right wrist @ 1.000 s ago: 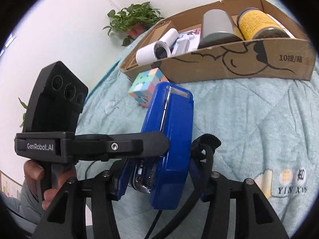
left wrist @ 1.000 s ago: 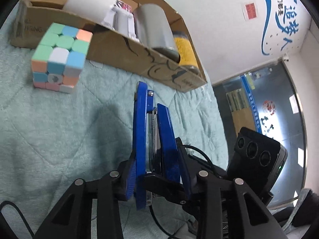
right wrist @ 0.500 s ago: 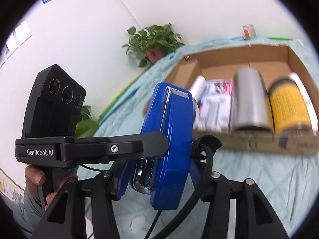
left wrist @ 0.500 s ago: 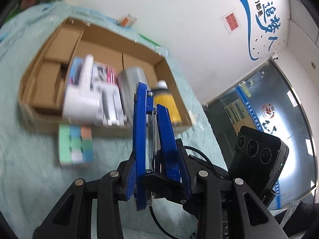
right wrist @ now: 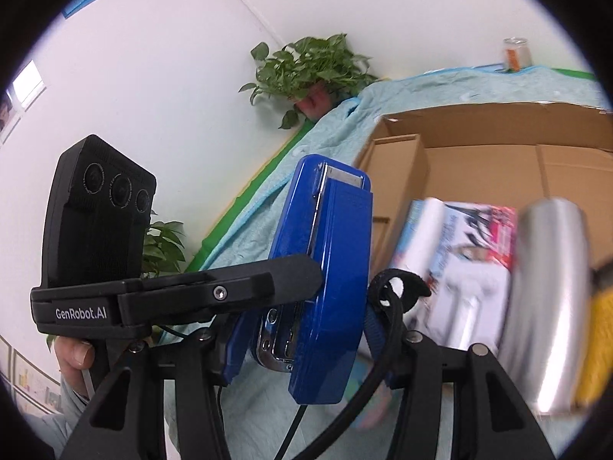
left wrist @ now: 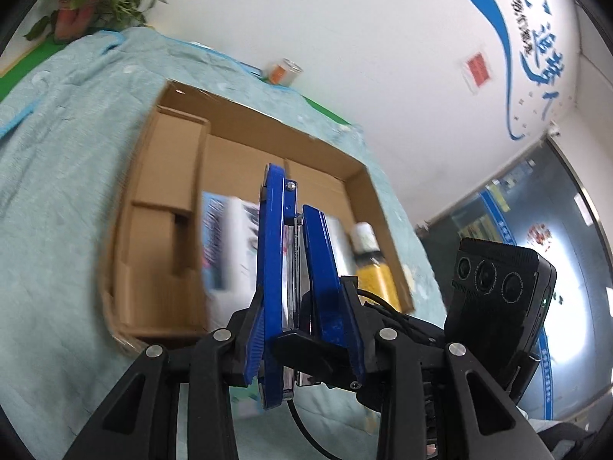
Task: Organize rigid objects
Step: 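Carry the stapler into the box compartment beside the game box and release, then withdraw both grippers and move them to the pastel Rubik's cube, then close both grippers on the Rubik's cube and lift it, then lower the Rubik's cube into the box onto the game box and release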
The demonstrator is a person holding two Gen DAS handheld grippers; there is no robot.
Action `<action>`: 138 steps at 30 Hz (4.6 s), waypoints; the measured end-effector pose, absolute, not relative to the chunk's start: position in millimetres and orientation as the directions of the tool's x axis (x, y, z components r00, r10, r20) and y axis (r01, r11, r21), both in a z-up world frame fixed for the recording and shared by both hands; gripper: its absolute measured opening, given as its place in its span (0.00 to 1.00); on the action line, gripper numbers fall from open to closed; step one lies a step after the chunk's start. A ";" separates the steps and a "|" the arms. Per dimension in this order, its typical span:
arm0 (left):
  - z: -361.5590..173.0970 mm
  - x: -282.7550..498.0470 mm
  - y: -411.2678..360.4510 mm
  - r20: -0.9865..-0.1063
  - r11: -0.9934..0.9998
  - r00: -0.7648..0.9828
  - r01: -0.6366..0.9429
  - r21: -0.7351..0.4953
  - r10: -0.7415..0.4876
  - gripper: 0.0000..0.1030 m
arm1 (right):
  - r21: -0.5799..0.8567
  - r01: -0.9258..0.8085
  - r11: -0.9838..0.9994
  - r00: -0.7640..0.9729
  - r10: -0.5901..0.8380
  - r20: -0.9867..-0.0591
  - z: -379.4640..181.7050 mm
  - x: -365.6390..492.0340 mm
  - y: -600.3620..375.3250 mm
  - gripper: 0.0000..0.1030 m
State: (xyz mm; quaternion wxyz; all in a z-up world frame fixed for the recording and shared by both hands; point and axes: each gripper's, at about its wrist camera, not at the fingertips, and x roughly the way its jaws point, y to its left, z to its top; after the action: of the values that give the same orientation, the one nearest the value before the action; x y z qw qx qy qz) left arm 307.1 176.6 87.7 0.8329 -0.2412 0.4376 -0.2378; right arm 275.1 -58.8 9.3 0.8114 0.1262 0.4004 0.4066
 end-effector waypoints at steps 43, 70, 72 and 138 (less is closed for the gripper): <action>-31.9 253.9 128.8 -0.749 0.875 0.492 0.055 -0.482 -0.443 0.96 | 0.250 -0.571 0.782 0.457 0.556 -0.695 -56.8 158.5 -82.6 0.79; -67.2 272.2 99.9 -0.702 0.769 0.386 0.030 -0.638 -0.598 0.67 | 0.191 -0.653 0.733 0.355 0.518 -0.778 -93.1 204.7 -72.3 0.48; -67.9 272.4 101.5 -0.696 0.767 0.396 0.031 -0.641 -0.599 0.67 | 0.210 -0.634 0.744 0.354 0.521 -0.777 -96.4 205.5 -72.1 0.48; 48.7 269.3 73.0 -0.507 0.998 0.860 0.058 -0.018 -0.059 1.00 | 0.024 -0.164 0.986 0.785 0.145 -0.602 -18.3 200.7 -179.2 0.88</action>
State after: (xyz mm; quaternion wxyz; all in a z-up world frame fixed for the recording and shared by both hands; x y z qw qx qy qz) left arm 269.3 73.0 48.7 0.9644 -0.0009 0.2627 -0.0305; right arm 200.7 -179.2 -18.3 0.9445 -0.0148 0.3176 0.0819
